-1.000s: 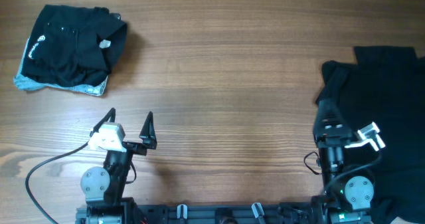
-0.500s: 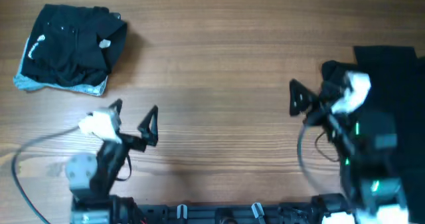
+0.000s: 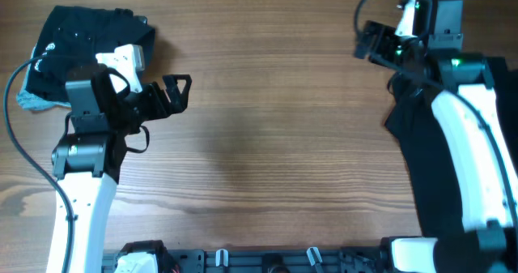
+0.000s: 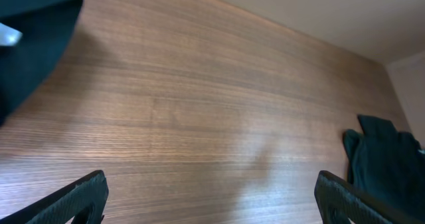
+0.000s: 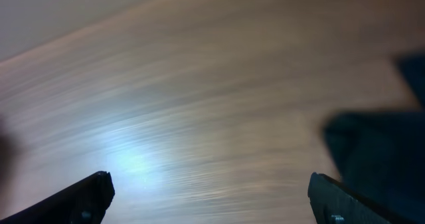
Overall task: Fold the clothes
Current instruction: 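Reach the right gripper to the black T-shirt and grasp its edge, then drag the black T-shirt leftward to the table center with the right gripper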
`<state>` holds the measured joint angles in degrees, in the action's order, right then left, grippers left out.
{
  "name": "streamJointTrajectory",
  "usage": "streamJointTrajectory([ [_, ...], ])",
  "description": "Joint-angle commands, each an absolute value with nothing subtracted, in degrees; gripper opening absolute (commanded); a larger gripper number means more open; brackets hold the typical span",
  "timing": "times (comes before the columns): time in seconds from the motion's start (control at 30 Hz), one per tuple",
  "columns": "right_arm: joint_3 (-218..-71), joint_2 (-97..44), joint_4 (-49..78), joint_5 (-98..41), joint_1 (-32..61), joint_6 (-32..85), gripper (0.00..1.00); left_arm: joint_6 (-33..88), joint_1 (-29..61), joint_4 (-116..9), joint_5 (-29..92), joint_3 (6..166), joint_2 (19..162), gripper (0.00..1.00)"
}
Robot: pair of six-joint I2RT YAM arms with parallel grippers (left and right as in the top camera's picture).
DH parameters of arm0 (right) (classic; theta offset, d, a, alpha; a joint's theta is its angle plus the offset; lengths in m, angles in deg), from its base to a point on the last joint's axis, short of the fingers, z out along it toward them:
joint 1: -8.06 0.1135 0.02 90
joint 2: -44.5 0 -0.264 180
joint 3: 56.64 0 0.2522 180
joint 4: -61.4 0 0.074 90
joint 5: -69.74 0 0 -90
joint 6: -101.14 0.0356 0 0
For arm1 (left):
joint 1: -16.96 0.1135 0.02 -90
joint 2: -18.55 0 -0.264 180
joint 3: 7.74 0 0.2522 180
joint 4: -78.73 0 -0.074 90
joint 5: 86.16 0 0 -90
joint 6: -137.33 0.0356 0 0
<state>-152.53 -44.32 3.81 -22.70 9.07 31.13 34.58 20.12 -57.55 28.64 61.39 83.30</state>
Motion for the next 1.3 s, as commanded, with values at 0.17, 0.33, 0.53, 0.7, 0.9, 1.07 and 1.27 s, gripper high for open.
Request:
streamJointTrajectory([
  [0.17,-153.4,-62.9,9.0,-11.6,1.4,37.2,0.80,34.6,20.0,-57.8,31.7,62.8,83.8,1.00],
  [0.33,-153.4,-72.6,10.1,-9.9,-1.2,39.9,0.81,34.2,20.0,-57.0,31.5,62.7,83.8,1.00],
  [0.53,-153.4,-78.3,11.5,-14.6,-1.7,39.9,0.55,33.3,20.0,-56.9,31.5,62.7,84.0,1.00],
  [0.7,-153.3,-79.4,15.8,-29.1,0.4,38.8,0.04,33.3,20.0,-57.0,31.5,62.7,84.2,0.95],
  [0.9,-153.3,-79.4,29.1,-41.8,14.4,43.3,0.04,33.4,20.0,-58.1,30.0,62.7,84.2,0.98],
  [1.07,-153.3,-79.4,32.6,-41.8,33.5,47.1,0.07,33.4,20.0,-58.3,28.6,62.7,84.1,1.00],
  [1.27,-158.3,-72.5,22.8,-32.7,44.3,36.4,0.70,33.4,20.0,-61.2,26.7,62.7,84.1,1.00],
])
